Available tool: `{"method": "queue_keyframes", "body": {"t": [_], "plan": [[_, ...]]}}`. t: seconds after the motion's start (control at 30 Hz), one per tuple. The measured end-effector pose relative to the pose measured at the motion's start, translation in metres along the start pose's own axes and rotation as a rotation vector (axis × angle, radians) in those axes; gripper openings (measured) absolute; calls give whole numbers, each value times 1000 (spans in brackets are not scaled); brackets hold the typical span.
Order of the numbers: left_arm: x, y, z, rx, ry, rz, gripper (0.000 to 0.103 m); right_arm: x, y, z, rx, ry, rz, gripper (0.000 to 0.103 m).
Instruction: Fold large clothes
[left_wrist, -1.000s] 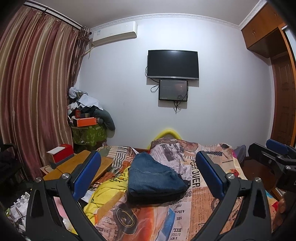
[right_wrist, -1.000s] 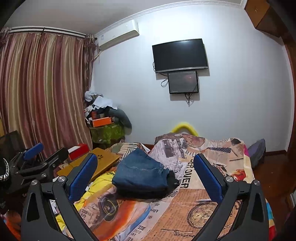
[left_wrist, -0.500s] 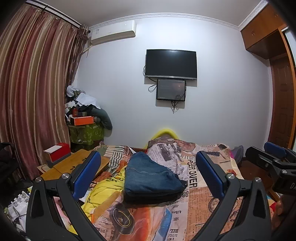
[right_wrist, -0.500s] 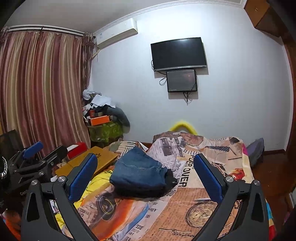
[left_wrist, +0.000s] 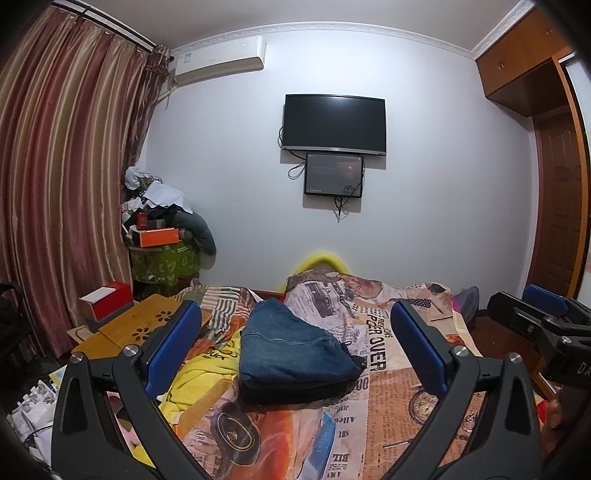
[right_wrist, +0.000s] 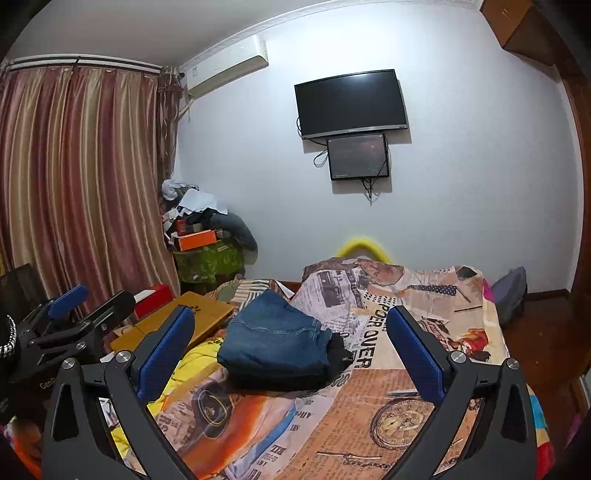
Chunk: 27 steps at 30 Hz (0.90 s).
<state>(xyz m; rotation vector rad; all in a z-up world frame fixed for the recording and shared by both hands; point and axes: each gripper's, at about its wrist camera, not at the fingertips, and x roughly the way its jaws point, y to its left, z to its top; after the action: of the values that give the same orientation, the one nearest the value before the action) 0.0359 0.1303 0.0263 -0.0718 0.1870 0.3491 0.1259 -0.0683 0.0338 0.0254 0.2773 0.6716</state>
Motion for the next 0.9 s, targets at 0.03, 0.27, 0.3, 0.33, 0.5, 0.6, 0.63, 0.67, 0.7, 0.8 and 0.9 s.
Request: {"method": "queue_keyframes", "body": {"t": [0.03, 0.27, 0.3, 0.33, 0.5, 0.6, 0.63, 0.67, 0.7, 0.8, 0.9], "plan": [[0, 0, 0, 0, 1, -4, 103, 0, 0, 0, 1, 0, -2, 103], [3, -2, 0, 6, 19, -25, 103, -2, 0, -1, 2, -8, -13, 103], [4, -3, 0, 6, 19, -25, 103, -3, 0, -1, 2, -9, -14, 103], [3, -2, 0, 6, 19, -26, 103, -3, 1, -1, 3, -9, -14, 103], [4, -2, 0, 0, 23, -30, 103, -3, 0, -1, 2, -9, -14, 103], [5, 1, -1, -10, 25, -34, 103, -3, 0, -1, 3, -6, -14, 103], [5, 1, -1, -12, 25, -34, 103, -2, 0, -1, 4, -4, -14, 103], [5, 2, -1, -14, 25, -33, 103, -2, 0, -1, 4, -2, -14, 103], [5, 2, -2, -16, 24, -33, 103, -2, 0, -1, 3, 0, -16, 103], [5, 3, -2, -15, 25, -38, 103, 0, 1, -1, -4, 7, -20, 103], [6, 3, -3, -16, 27, -36, 103, 1, 3, -1, -12, 11, -22, 103]]}}
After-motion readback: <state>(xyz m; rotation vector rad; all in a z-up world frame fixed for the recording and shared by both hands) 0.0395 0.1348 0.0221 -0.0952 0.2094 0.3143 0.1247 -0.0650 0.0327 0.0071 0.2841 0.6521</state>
